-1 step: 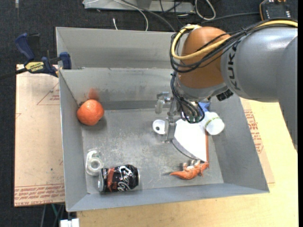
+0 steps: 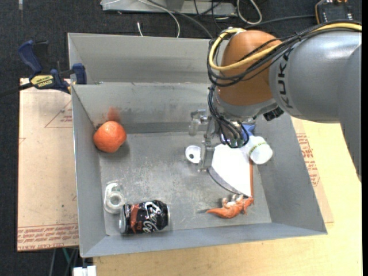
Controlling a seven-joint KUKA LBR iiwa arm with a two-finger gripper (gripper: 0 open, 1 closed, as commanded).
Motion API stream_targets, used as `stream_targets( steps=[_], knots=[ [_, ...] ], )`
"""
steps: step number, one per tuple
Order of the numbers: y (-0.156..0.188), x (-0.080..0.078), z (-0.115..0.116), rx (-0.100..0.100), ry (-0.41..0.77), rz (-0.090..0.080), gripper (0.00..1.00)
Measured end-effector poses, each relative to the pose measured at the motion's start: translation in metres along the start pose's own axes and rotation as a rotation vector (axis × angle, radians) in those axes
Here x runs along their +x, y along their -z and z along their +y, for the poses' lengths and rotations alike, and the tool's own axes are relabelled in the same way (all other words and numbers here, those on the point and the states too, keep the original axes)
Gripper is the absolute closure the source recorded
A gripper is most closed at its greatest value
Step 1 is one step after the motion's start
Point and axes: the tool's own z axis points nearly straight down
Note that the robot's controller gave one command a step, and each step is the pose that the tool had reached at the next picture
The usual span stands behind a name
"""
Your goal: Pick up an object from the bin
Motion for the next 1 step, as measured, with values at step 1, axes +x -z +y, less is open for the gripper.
stream_targets(
  steps=[1],
  knots=[
    [-0.0968,-0.0062,-0.0531,0.000,-0.081,0.006,0.00]
  ],
)
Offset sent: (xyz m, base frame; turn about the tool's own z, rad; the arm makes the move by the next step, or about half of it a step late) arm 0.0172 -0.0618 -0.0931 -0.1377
